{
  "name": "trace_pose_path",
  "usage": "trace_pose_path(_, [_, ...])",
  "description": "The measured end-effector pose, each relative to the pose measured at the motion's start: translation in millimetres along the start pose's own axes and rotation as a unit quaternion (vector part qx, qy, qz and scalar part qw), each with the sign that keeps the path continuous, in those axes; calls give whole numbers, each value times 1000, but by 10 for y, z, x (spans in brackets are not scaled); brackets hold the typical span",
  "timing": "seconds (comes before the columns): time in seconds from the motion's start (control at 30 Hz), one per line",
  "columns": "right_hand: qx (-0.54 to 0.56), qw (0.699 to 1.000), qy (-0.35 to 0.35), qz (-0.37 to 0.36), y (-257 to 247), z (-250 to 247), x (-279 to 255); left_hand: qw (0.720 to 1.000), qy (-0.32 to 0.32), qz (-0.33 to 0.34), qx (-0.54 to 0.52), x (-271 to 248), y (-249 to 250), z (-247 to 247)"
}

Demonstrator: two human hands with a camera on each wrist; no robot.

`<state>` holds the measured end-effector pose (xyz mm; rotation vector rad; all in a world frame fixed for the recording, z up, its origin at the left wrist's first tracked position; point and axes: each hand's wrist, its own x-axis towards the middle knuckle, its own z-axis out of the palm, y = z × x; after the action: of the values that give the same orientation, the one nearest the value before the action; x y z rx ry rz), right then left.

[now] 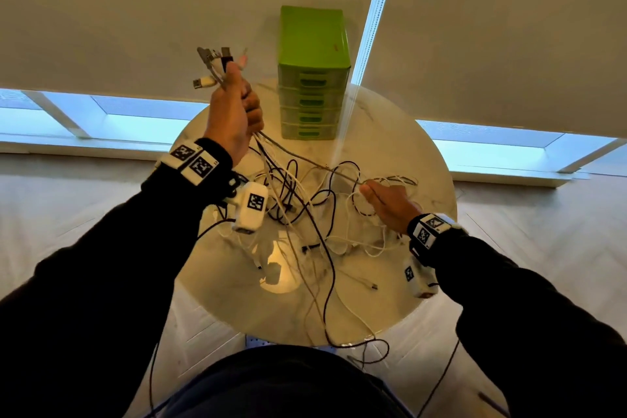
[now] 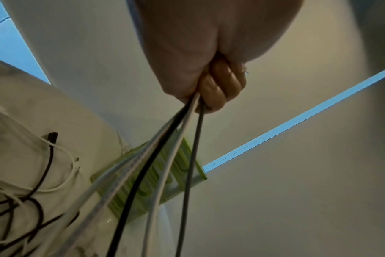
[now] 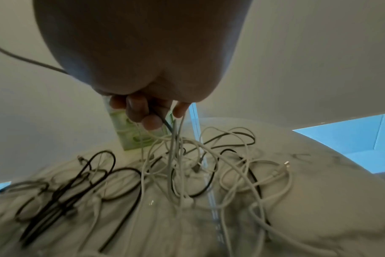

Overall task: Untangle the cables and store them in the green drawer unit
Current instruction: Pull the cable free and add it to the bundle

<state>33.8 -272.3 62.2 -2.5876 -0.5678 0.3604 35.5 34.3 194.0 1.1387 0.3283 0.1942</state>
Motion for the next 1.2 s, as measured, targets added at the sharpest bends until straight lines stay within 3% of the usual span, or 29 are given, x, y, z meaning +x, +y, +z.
trace_pose_path(0.13, [105,993,57,17,-205,-146,195,995,-26,-7,100,-160,-255,65])
trace_pose_path(0.27, [186,978,89,-40,-681,-217,305,968,-61,-32,239,-299,-635,173])
trace_pose_path(0.43, [216,970,47,-105,-1084,-230,325,938,-72,-45,337,-324,-796,326])
trace_pose_path(0.6, [220,968,-6,-123,-1066,-146,245,985,-36,-59,159,-242,-772,390])
trace_pose_path(0.83, [150,983,-56,-87,-622,108,134,998,-13,-54,-37,-116,-571,328])
trace_pose_path(0.93, [100,992,-58,-51,-343,162,110,999,25,-17,-34,-48,-393,264])
trace_pose_path(1.07, [-8,997,-58,-53,-143,89,102,995,82,54,15,100,-82,177])
trace_pose_path(1.2, [-5,1000,-16,-27,-163,-62,291,990,87,72,81,131,46,175])
